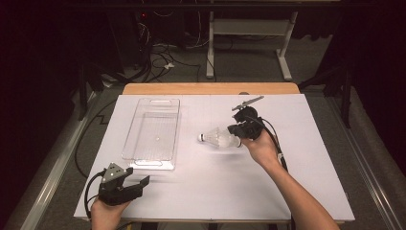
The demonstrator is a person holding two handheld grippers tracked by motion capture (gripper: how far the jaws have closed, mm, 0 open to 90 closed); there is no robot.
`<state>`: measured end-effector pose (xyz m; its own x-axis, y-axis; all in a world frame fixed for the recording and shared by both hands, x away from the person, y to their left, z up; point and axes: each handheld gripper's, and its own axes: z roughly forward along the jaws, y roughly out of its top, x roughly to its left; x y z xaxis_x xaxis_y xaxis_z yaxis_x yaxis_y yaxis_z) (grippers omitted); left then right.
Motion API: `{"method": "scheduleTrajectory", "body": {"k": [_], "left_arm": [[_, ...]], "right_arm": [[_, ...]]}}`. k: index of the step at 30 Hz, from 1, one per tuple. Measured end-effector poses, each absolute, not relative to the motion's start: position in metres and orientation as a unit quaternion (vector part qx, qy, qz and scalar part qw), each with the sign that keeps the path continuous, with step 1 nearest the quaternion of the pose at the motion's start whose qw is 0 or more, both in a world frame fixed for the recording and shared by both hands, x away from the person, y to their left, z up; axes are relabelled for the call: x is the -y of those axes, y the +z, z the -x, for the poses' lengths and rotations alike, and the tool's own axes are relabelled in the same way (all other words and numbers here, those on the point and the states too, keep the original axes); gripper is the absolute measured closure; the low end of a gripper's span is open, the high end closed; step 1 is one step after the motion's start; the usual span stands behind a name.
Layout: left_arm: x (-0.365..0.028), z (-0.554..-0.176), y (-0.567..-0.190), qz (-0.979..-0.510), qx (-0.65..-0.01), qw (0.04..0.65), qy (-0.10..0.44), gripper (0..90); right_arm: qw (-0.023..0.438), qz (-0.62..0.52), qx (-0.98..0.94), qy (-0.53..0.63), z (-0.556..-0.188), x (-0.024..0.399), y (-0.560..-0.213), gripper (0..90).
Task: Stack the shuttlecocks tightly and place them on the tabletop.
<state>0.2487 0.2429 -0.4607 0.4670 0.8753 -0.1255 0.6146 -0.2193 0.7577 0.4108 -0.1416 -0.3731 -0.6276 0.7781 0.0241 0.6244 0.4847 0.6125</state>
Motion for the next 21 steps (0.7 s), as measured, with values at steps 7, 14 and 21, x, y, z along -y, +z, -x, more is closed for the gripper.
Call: {"method": "scheduleTrajectory", "body": {"k": [7, 14, 21], "left_arm": [[-0.246, -0.248, -0.461, -0.754, -0.5, 0.391, 0.169, 30.0], [-0.245, -0.248, -0.461, -0.754, -0.5, 0.391, 0.169, 30.2], [-0.244, -0.247, -0.462, -0.755, -0.5, 0.39, 0.168, 30.2]], "right_arm": [[0.121, -0.413, -0.85, 0.303, -0.395, 0.143, -0.38, 88.5], [0.109, -0.404, -0.851, 0.317, -0.383, 0.142, -0.385, 88.4], [0.099, -0.387, -0.856, 0.327, -0.372, 0.131, -0.387, 88.4]]}}
